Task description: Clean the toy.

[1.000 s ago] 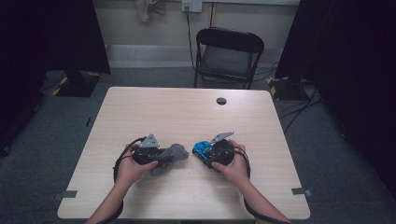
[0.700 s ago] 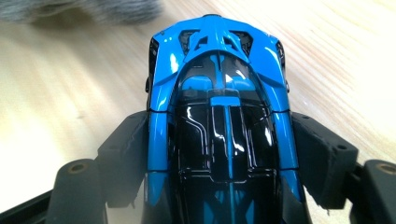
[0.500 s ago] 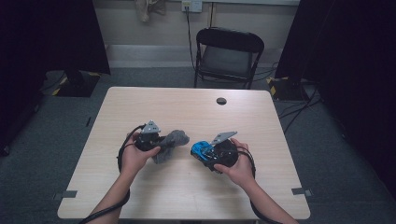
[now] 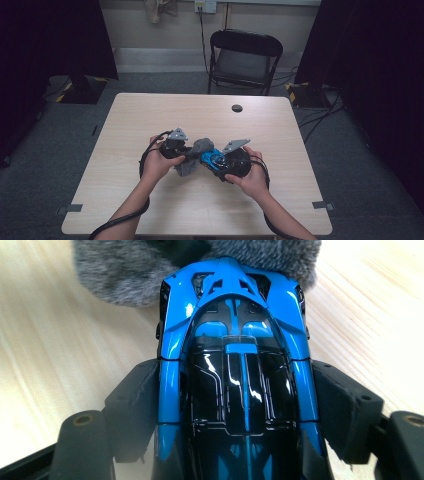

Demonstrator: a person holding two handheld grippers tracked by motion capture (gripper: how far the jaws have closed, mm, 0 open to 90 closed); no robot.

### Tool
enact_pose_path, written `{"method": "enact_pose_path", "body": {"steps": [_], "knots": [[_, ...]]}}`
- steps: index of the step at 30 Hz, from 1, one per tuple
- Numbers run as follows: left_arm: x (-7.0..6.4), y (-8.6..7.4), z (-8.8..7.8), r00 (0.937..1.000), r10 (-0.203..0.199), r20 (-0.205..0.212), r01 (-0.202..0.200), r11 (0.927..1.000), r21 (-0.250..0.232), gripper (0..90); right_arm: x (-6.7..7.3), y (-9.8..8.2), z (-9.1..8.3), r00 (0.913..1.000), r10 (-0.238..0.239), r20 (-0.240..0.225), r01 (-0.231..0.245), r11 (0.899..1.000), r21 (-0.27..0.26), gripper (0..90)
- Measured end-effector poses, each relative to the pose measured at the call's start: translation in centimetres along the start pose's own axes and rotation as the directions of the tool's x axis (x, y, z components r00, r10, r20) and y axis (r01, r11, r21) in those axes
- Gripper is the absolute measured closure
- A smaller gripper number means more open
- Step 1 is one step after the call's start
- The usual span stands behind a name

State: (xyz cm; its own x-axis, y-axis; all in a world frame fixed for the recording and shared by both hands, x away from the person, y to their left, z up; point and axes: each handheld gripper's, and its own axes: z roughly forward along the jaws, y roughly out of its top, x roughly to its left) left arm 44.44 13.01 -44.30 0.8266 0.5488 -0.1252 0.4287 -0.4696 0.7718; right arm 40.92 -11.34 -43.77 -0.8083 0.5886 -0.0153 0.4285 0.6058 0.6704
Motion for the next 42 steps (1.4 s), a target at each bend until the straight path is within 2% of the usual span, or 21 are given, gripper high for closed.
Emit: {"method": "enact_pose_path", "body": {"steps": [2,10,18,23,24,26,27,30,31,34,38,40,42], "knots": [[-0.3,0.1,-0.2,0.9999,0.016,0.003,-0.016,0.9999,0.007,71.3,-0.1,0.0,0.2,1.0000,0.007,0.003,-0.007,1.000,0.007,26.4],[-0.6,-0.6,-1.0,0.9984,-0.019,0.053,0.018,0.9998,0.011,71.4,-0.7,0.2,0.3,0.9994,0.026,0.023,-0.027,1.000,0.012,26.4],[-1.4,-1.6,-1.4,0.9908,-0.047,0.127,0.046,0.9989,0.008,71.6,-1.2,0.3,0.5,0.9985,0.043,0.033,-0.044,0.999,0.027,26.4],[-1.4,-1.8,-1.8,0.9879,-0.027,0.153,0.027,0.9996,0.002,71.6,-1.6,0.2,0.4,0.9977,0.056,0.038,-0.057,0.998,0.022,26.4],[-1.2,-1.9,-2.0,0.9892,-0.032,0.143,0.032,0.9995,-0.001,71.6,-1.7,0.1,0.3,0.9975,0.062,0.035,-0.062,0.998,0.014,26.4],[-0.6,-1.8,-2.4,0.9951,-0.044,0.089,0.044,0.9990,-0.001,71.6,-1.8,0.1,0.1,0.9976,0.059,0.035,-0.060,0.998,0.014,26.4],[0.0,-1.8,-2.7,0.9968,-0.063,0.051,0.063,0.9980,-0.010,71.5,-1.8,0.1,-0.1,0.9978,0.058,0.031,-0.058,0.998,0.013,26.4],[1.7,-1.3,-2.9,0.9949,-0.098,-0.026,0.097,0.9948,-0.031,71.4,-1.4,0.1,-0.6,0.9990,0.043,0.016,-0.043,0.999,0.009,26.4],[2.1,-0.9,-2.7,0.9947,-0.097,-0.034,0.096,0.9951,-0.023,71.4,-1.1,0.1,-0.7,0.9994,0.033,0.007,-0.033,0.999,0.003,26.4],[2.3,-0.1,-2.1,0.9957,-0.085,-0.038,0.084,0.9963,-0.017,71.3,-0.1,0.3,-0.8,0.9998,0.008,-0.020,-0.008,1.000,-0.004,26.4],[1.9,1.4,-0.7,0.9983,-0.059,-0.002,0.059,0.9981,-0.016,71.3,0.5,0.3,-0.5,0.9994,-0.009,-0.035,0.008,1.000,-0.001,26.4],[1.5,1.8,-0.2,0.9990,-0.038,0.022,0.038,0.9992,0.010,71.3,0.5,0.3,-0.4,0.9995,-0.021,-0.025,0.021,1.000,0.007,26.4],[1.2,1.9,0.3,0.9986,-0.023,0.047,0.022,0.9995,0.023,71.4,0.3,0.3,-0.5,0.9997,-0.010,-0.023,0.010,1.000,0.000,26.4]]}}
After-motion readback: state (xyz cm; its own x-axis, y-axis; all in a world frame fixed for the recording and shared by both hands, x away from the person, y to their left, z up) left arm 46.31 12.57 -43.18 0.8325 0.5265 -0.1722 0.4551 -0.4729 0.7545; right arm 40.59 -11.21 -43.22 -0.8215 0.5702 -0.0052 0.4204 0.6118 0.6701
